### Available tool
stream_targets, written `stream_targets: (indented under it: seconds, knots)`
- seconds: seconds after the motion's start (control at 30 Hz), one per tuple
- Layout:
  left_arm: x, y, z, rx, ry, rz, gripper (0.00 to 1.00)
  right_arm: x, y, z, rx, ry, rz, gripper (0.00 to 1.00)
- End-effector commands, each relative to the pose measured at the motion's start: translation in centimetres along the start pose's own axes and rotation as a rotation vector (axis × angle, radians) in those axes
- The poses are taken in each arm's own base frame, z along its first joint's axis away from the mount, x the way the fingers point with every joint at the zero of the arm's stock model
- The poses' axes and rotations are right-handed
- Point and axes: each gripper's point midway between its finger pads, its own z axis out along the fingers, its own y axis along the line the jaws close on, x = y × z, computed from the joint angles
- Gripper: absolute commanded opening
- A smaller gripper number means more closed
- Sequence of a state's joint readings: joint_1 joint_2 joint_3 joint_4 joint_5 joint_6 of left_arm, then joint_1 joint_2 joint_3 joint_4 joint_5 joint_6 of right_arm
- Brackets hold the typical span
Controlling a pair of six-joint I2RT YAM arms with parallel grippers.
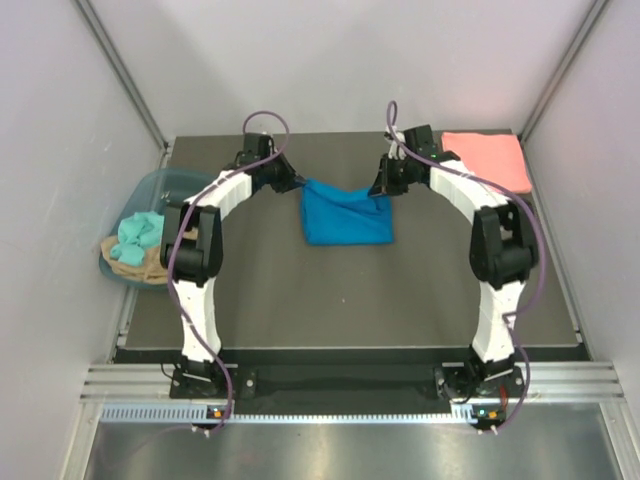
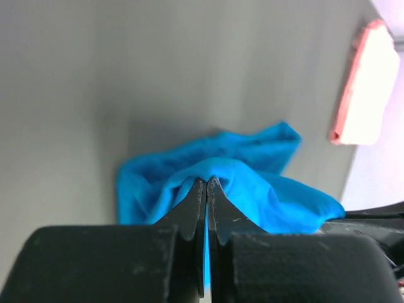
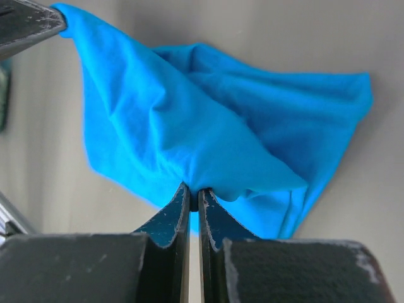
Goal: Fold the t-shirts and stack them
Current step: Fold the tshirt
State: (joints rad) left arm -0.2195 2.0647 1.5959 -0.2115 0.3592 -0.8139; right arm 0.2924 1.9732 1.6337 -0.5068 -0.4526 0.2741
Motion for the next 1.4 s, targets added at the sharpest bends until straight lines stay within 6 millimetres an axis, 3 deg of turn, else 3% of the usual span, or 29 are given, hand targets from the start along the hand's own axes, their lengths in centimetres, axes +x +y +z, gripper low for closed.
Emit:
stream_targets:
  seconds: [0.0,0.17,0.23,0.33,0.37,0.4,0.47,0.53,0.67,0.83,0.97,1.03,1.17,1.2,1.37]
  knots:
    - [-3.5,-0.4,2.2,0.063,-0.084,0.033,0.00,-3.7,-0.3,2.2,-0.091,-0.086,-0.022,0.00]
    - [-5.6,0.3,5.3,0.150,-0.083,0.035,0.00,-5.2,-3.3,5.5,-0.109,-0.128,0.041,0.00]
    - [-5.9,0.0,6.4,0.206,-0.079,0.038,0.00,-6.5,-3.9,5.5,-0.117,-0.163,0.050,0.00]
    - [-6.5,-1.0,6.9,0.259,-0.079,0.082,0.12,-7.7,-4.8,5.5,-0.116,-0.205,0.058,0.01]
    - [-6.8,-1.3,6.9,0.268,-0.085,0.098,0.13,-8.2,-4.9,5.3,-0.112,-0.220,0.056,0.04]
    - [-7.3,-1.9,6.8,0.281,-0.096,0.128,0.15,-8.5,-5.2,5.1,-0.108,-0.233,0.056,0.13]
    - [-7.9,-2.5,6.4,0.292,-0.112,0.153,0.23,-9.7,-5.1,4.4,-0.115,-0.282,0.045,0.16]
    - [-8.8,-3.3,5.7,0.296,-0.140,0.179,0.34,-10.2,-5.4,4.0,-0.117,-0.308,0.061,0.29]
    - [-9.3,-4.2,3.9,0.271,-0.159,0.249,0.54,-10.6,-4.5,2.0,-0.113,-0.330,0.033,0.32]
    - [-7.5,-2.9,1.4,0.170,-0.102,0.305,0.52,-6.9,-3.0,0.1,-0.084,-0.264,-0.050,0.45]
    - [-3.2,-2.7,-0.4,0.217,-0.015,0.296,0.49,-3.3,-1.6,-0.3,-0.079,-0.197,-0.102,0.47]
    - [-0.6,-1.9,-1.1,0.212,0.029,0.293,0.49,-1.0,-2.0,0.0,-0.058,-0.160,-0.091,0.47]
    - [3.9,-0.8,-0.8,0.199,0.107,0.292,0.49,2.3,-2.0,-0.1,-0.035,-0.128,-0.073,0.47]
    - [5.1,0.4,-0.5,0.178,0.132,0.271,0.48,4.2,-2.5,0.3,-0.031,-0.096,-0.056,0.45]
    - [7.3,3.1,0.4,0.145,0.168,0.229,0.47,8.3,-2.5,1.6,-0.029,-0.040,-0.055,0.44]
